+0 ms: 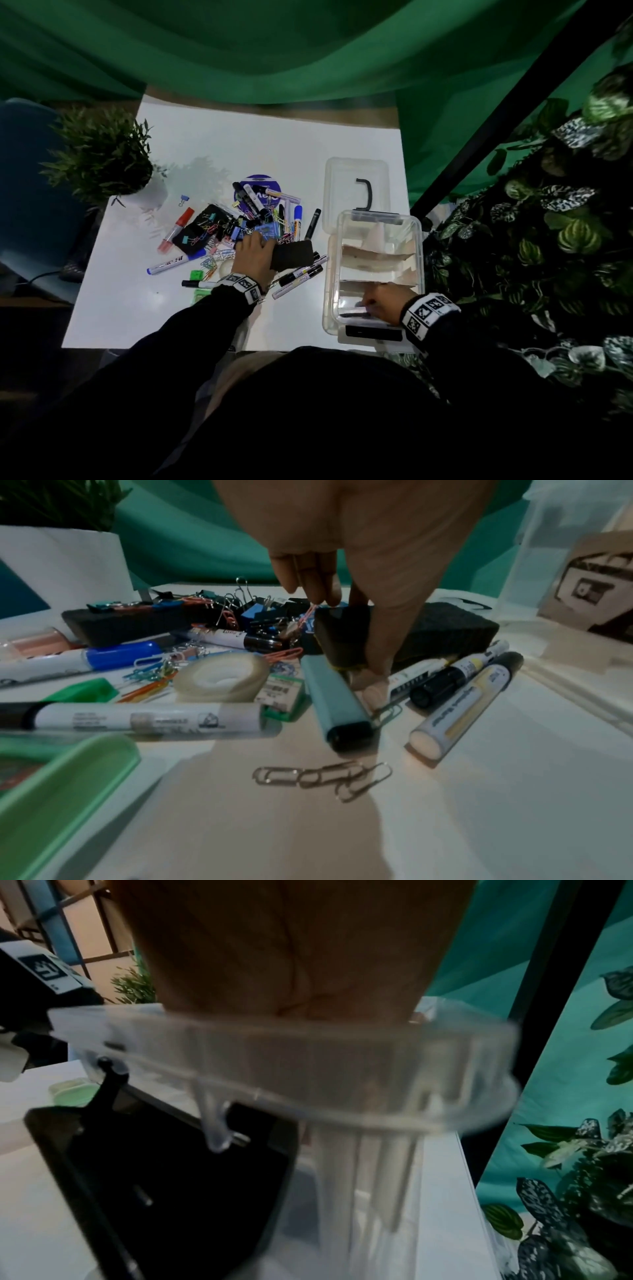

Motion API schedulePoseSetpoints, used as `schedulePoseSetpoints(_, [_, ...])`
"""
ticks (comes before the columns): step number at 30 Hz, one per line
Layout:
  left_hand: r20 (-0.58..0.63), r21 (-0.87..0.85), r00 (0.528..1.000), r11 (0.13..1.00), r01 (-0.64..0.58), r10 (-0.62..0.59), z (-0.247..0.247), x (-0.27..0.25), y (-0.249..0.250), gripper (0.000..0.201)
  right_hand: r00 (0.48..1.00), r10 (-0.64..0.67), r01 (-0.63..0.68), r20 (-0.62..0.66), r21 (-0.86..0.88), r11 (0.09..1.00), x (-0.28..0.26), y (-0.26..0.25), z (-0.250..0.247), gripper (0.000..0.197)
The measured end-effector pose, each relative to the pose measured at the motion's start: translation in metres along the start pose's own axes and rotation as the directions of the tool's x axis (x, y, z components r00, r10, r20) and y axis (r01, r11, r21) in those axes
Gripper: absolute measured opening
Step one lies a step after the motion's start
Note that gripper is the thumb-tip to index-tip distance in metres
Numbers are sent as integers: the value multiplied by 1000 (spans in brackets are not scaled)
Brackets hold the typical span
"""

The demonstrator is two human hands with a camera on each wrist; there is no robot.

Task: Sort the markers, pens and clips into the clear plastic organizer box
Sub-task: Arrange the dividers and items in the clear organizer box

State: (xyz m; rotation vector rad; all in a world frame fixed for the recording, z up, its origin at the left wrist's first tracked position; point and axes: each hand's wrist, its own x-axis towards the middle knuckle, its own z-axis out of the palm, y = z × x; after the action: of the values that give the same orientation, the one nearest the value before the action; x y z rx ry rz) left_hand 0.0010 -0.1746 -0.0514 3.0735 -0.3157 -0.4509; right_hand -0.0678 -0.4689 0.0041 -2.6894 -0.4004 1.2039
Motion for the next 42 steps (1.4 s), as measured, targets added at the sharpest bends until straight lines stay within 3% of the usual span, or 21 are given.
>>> schedulePoseSetpoints(4, [-27, -171, 998, 984, -54, 50, -13, -7, -4, 61, 999, -8, 7, 32, 42, 999, -5, -2, -9, 27])
schedulePoseSetpoints(8, [-28, -461, 996, 883, -86, 83, -39, -30, -11, 46, 984, -78, 105, -162, 168, 980, -19, -5, -31, 20])
schedulePoseSetpoints(11, [22, -666, 993, 742, -70, 113, -73, -50, 3, 33, 921, -76, 183, -381, 251, 951, -24, -7, -41, 12])
schedulePoseSetpoints(14, [65, -753, 977, 653, -84, 201, -100, -60, 24, 29, 819, -107, 333, -564, 314, 889, -29, -13, -47, 61])
schedulePoseSetpoints(16, [81, -743, 958, 657, -126, 276, -111, -59, 38, 30, 790, -186, 390, -584, 246, 887, -34, -20, -52, 78])
schedulePoseSetpoints(20, [104, -688, 916, 693, -216, 388, -117, -51, 69, 32, 761, -185, 369, -621, 181, 912, -39, -10, -52, 40])
schedulePoseSetpoints(23, [42, -586, 916, 752, -301, 399, -107, -48, 88, 32, 826, -149, 262, -544, 137, 955, -52, 16, -44, 30])
schedulePoseSetpoints(26, [-65, -527, 903, 754, -392, 425, -102, -53, 111, 20, 892, -30, 102, -451, 136, 986, -70, 35, -25, 28])
schedulePoseSetpoints(28, [14, -443, 855, 770, -459, 518, -95, -55, 129, 13, 882, 63, 12, -466, 156, 988, -81, 42, -11, 24])
schedulePoseSetpoints(30, [191, -324, 801, 807, -494, 567, -79, -53, 148, 13, 843, 150, -37, -516, 223, 974, -87, 48, 0, 22])
schedulePoseSetpoints(35, [481, -94, 686, 810, -578, 546, -41, -37, 187, 14, 784, 263, -60, -561, 354, 933, -86, 46, 11, 21])
schedulePoseSetpoints(37, [522, -50, 693, 828, -558, 498, -6, -16, 193, 14, 778, 257, -43, -572, 360, 932, -84, 42, 11, 21])
schedulePoseSetpoints(39, [540, -21, 704, 843, -537, 462, 69, 26, 190, 23, 776, 251, -36, -579, 356, 934, -83, 42, 9, 21])
schedulePoseSetpoints(41, [548, -17, 702, 845, -534, 455, 82, 36, 192, 22, 780, 248, -37, -574, 353, 935, -84, 42, 7, 21])
schedulePoseSetpoints(42, [535, -48, 708, 854, -519, 460, 66, 27, 196, 22, 783, 249, -40, -570, 353, 935, -85, 42, 7, 21])
